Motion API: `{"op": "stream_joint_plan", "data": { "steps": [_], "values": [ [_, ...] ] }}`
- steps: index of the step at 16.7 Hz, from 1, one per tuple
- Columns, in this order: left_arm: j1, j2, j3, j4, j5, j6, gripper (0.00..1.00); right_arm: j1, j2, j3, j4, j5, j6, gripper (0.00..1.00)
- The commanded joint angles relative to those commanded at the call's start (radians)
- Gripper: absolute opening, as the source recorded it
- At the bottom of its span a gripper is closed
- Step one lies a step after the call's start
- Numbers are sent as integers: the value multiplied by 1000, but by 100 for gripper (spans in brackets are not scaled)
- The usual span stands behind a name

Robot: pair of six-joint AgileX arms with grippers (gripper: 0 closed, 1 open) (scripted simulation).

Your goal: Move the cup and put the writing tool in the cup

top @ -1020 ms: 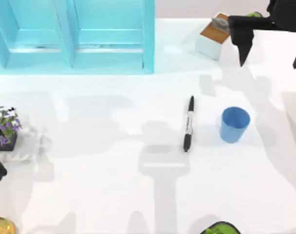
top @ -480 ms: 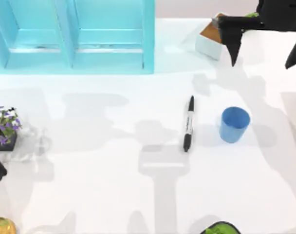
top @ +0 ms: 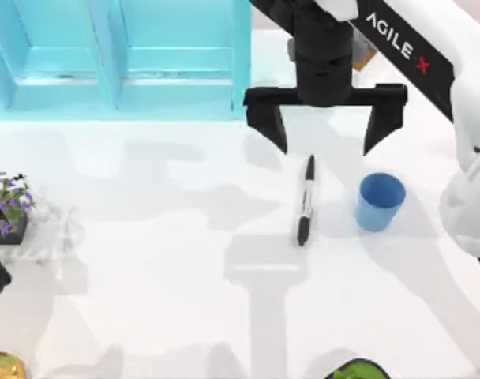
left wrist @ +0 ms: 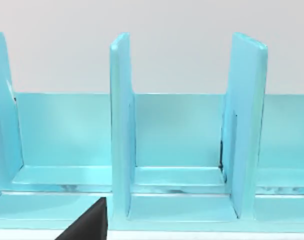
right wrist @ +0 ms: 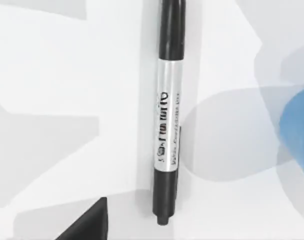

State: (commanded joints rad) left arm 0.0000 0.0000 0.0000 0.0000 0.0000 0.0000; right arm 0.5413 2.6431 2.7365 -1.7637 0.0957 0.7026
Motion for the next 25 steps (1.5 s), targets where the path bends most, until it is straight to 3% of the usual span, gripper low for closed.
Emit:
{"op": "stream_joint_plan", "data": {
  "steps": [4,11,21,25],
  "values": [
    [0,0,0,0,0,0,100,62,116,116,-33,33,97,100],
    [0,0,0,0,0,0,100,58,112,78,1,33,95,100],
    [0,0,0,0,0,0,100,44,-37,-522,448,34,79,100],
    [0,0,0,0,0,0,100,41,-55,-614,528,34,76,100]
  ]
}}
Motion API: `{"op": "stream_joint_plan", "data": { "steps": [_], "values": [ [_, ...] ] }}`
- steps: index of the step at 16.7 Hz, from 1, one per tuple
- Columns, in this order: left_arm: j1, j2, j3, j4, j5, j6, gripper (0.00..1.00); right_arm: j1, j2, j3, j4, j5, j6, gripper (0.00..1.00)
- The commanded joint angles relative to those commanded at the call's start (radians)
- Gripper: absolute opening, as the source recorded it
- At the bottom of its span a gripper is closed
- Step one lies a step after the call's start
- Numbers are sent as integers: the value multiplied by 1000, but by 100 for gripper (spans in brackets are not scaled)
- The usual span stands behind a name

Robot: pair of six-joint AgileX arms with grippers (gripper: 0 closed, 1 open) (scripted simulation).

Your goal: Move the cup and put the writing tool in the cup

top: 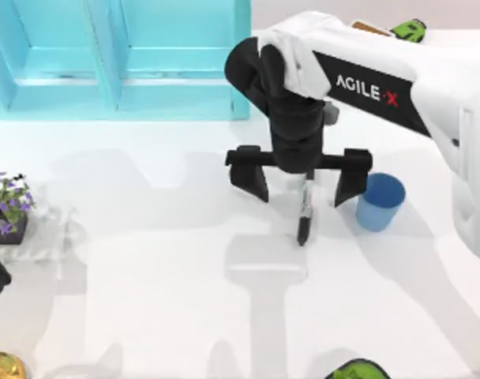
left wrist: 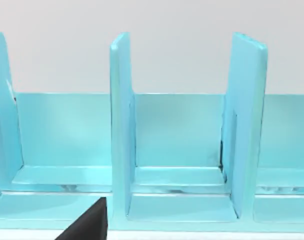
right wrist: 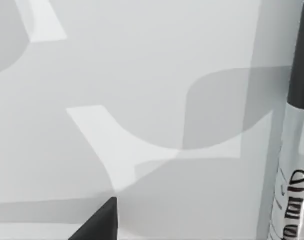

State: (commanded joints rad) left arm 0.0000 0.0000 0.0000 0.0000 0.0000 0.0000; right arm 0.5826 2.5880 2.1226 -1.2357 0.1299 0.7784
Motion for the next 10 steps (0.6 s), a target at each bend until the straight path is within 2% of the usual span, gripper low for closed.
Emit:
{"op": "stream_joint_plan", "data": {
  "steps": [4,10],
  "values": [
    [0,0,0,0,0,0,100,0,0,0,0,0,0,100],
    [0,0,0,0,0,0,100,0,0,0,0,0,0,55]
  ]
}}
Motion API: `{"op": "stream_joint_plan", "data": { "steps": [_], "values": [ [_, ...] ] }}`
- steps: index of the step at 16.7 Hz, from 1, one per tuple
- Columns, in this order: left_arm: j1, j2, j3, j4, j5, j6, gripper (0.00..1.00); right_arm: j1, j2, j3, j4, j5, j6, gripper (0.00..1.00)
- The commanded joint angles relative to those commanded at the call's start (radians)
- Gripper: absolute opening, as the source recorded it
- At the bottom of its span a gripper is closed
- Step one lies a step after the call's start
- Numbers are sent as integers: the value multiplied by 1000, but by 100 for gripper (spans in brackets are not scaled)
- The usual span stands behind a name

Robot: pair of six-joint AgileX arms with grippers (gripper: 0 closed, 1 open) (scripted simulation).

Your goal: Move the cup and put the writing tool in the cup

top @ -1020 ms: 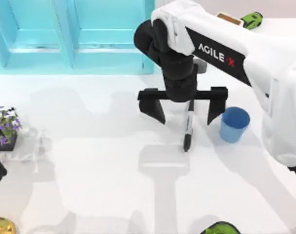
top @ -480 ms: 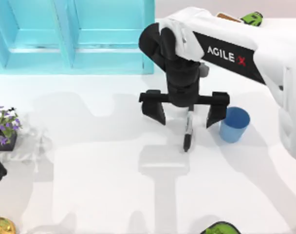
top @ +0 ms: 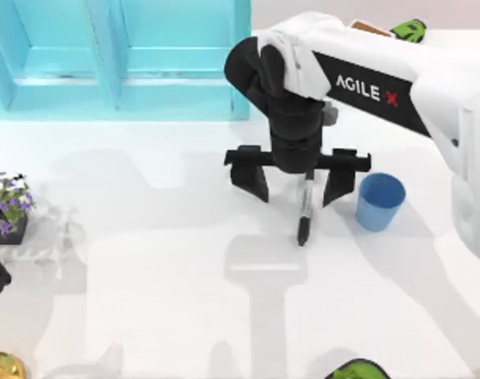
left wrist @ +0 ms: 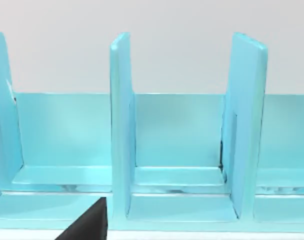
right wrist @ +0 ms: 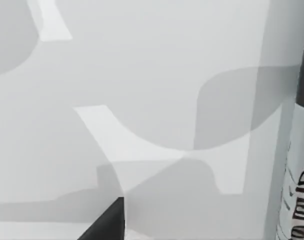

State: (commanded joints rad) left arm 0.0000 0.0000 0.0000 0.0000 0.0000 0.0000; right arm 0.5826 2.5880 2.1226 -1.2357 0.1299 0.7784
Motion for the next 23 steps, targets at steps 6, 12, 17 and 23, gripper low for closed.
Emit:
{"op": "stream_joint_plan", "data": {
  "steps": [6,12,17,23],
  "values": [
    [0,0,0,0,0,0,100,0,0,0,0,0,0,10],
    [0,0,0,0,0,0,100,0,0,0,0,0,0,0],
    [0,0,0,0,0,0,100,12,-54,32,6,-38,29,0],
    [0,0,0,0,0,0,100,76,-285,-129,-43,-42,111,0]
  ]
}}
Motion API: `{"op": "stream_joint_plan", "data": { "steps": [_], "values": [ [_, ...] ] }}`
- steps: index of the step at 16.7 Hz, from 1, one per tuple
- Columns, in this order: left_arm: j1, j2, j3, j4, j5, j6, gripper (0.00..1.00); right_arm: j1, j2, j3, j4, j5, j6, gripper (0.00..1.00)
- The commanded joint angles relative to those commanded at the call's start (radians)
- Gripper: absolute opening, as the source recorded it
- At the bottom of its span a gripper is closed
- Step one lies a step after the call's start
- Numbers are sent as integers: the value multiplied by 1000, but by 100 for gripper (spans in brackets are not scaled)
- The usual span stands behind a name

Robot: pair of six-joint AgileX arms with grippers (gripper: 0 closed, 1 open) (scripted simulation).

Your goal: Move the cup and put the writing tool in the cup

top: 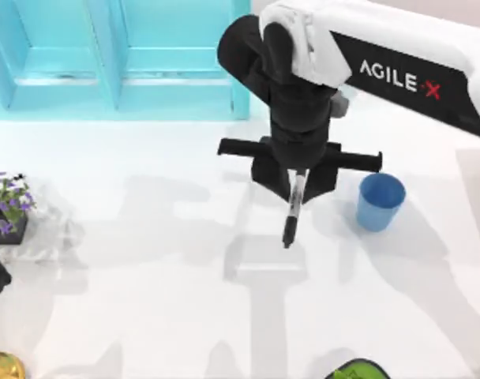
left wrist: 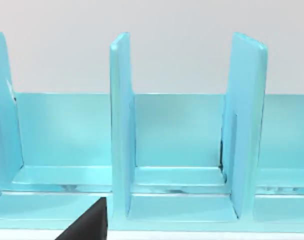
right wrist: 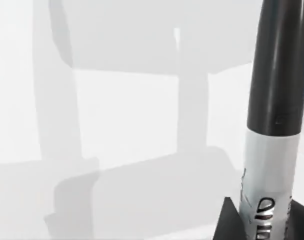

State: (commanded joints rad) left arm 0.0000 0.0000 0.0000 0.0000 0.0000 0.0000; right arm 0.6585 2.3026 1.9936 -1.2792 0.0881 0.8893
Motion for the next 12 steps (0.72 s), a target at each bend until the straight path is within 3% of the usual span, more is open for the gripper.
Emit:
{"op": "stream_joint_plan", "data": {
  "steps": [5,12],
  "values": [
    [0,0,0,0,0,0,100,75,-176,-148,-58,-7,52,0],
    [0,0,0,0,0,0,100,78,-189,-157,-28,15,41,0]
  ]
}}
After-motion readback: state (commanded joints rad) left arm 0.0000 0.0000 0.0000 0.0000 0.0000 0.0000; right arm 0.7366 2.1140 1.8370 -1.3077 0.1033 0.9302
